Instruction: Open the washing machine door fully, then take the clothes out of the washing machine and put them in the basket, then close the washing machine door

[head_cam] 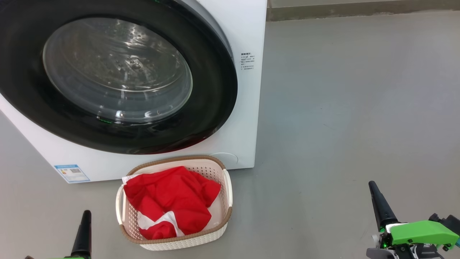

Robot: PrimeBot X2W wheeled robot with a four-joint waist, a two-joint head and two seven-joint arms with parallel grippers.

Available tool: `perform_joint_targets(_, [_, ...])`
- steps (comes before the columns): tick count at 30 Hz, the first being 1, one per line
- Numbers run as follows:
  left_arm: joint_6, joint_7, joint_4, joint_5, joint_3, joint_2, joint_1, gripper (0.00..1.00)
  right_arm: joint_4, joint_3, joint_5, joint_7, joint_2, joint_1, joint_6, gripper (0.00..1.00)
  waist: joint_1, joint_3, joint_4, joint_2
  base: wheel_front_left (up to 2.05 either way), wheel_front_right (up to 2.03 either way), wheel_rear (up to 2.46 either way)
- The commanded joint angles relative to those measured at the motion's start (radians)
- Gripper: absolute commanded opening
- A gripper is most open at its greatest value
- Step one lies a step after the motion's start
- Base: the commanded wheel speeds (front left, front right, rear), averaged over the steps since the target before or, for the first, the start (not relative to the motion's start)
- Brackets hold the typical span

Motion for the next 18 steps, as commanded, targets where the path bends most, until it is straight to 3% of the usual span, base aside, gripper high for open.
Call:
perform_joint_targets(1, [-0.003, 0.01, -0.019, -0.025, 0.033, 0.012, -0.049, 0.0, -0.034, 0.009, 0.026, 0.012, -0.004, -0.009, -0.001, 0.0, 0.0, -0.001, 0.001, 0.0, 0.0, 0.0, 0.0])
perform_joint_targets(18, [-0.003, 0.059, -0.014, -0.19, 0.041, 0.009, -0.075, 0.0, -0.062, -0.025, 0.188, 0.063, 0.013, -0.005, -0.001, 0.0, 0.0, -0.013, 0.011, 0.0, 0.0, 0.0, 0.0])
